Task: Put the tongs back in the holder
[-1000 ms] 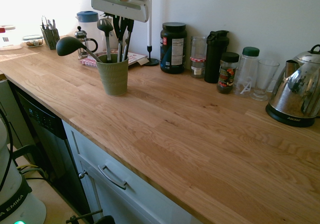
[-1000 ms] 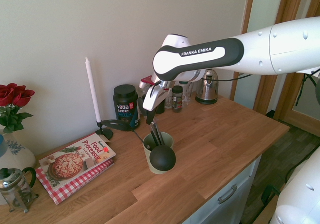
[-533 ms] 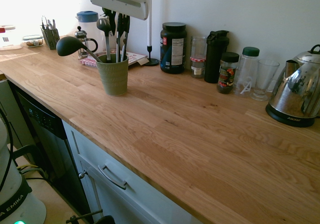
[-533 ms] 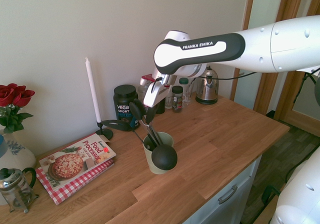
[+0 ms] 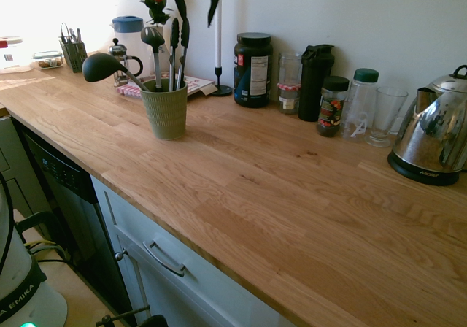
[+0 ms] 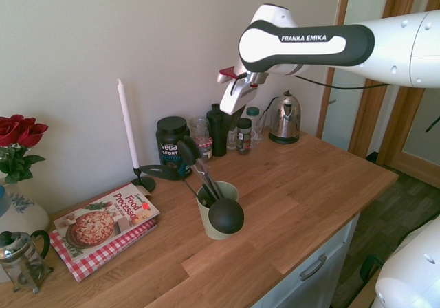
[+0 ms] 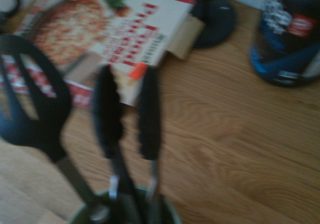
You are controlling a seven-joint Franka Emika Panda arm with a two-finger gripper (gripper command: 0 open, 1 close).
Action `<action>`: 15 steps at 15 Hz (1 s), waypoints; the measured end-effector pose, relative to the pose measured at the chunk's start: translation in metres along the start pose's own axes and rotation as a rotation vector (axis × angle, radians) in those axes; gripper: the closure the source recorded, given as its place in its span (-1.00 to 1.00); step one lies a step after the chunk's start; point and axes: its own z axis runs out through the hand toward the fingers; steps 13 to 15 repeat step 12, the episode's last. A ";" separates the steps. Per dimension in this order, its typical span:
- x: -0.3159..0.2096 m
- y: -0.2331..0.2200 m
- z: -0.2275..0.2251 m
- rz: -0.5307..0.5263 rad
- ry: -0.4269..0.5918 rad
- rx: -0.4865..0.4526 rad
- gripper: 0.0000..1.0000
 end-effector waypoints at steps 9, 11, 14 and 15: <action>-0.052 0.065 0.076 0.252 -0.116 -0.338 -1.00; -0.075 0.066 0.052 0.298 -0.157 -0.339 -1.00; -0.084 0.064 0.041 0.352 -0.157 -0.342 -1.00; -0.084 0.064 0.041 0.352 -0.157 -0.342 -1.00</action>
